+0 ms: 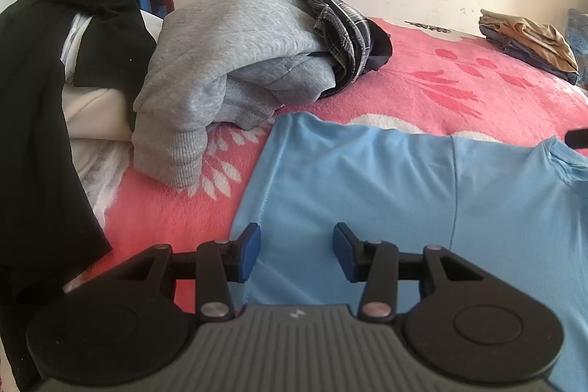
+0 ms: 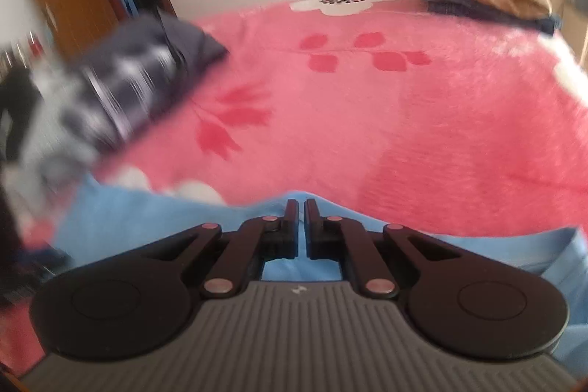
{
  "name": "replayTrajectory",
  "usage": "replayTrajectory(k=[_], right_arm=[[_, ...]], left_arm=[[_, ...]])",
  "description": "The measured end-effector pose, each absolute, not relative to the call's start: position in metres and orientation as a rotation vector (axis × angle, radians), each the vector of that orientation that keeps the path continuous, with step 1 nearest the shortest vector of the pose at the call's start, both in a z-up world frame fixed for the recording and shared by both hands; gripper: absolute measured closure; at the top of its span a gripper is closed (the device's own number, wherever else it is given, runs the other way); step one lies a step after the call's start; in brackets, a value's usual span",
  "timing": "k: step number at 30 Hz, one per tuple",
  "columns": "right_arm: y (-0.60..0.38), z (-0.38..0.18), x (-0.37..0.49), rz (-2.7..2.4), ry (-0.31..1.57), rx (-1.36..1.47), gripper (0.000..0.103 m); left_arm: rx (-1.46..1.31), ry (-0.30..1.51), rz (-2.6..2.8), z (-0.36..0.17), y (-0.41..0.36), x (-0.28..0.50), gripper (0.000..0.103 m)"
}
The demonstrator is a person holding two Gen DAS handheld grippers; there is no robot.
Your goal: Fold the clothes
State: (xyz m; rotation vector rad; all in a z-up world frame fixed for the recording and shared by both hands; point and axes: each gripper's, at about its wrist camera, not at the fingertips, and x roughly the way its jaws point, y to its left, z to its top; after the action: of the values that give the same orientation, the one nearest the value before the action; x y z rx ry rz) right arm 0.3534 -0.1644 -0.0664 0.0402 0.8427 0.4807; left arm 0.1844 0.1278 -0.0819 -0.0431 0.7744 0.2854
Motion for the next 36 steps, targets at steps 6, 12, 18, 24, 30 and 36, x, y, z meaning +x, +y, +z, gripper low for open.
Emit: replayTrajectory(k=[6,12,18,24,30,36], right_arm=[[-0.151,-0.058,0.361,0.593,0.877,0.164,0.1],[-0.098,-0.07,0.36,0.66,0.99,-0.009,0.1],[-0.086,-0.079,0.375,0.565,0.963,-0.116,0.103],[-0.1,-0.061,0.375,0.594,0.963,-0.018,0.098],[-0.097,-0.072,0.374,0.507,0.975,-0.104,0.098],[-0.145,-0.06,0.387,0.271,0.829,0.041,0.094]], left_arm=[[-0.037,0.771,0.279,-0.082,0.128,0.185,0.057],[-0.048,0.769,0.274,-0.083,0.13,0.185,0.057],[-0.053,0.763,0.271,-0.084,0.131,0.184,0.056],[-0.074,0.757,0.267,-0.085,0.134,0.183,0.056],[-0.073,0.751,0.263,-0.086,0.135,0.184,0.056],[-0.081,0.748,0.265,-0.086,0.135,0.184,0.056]])
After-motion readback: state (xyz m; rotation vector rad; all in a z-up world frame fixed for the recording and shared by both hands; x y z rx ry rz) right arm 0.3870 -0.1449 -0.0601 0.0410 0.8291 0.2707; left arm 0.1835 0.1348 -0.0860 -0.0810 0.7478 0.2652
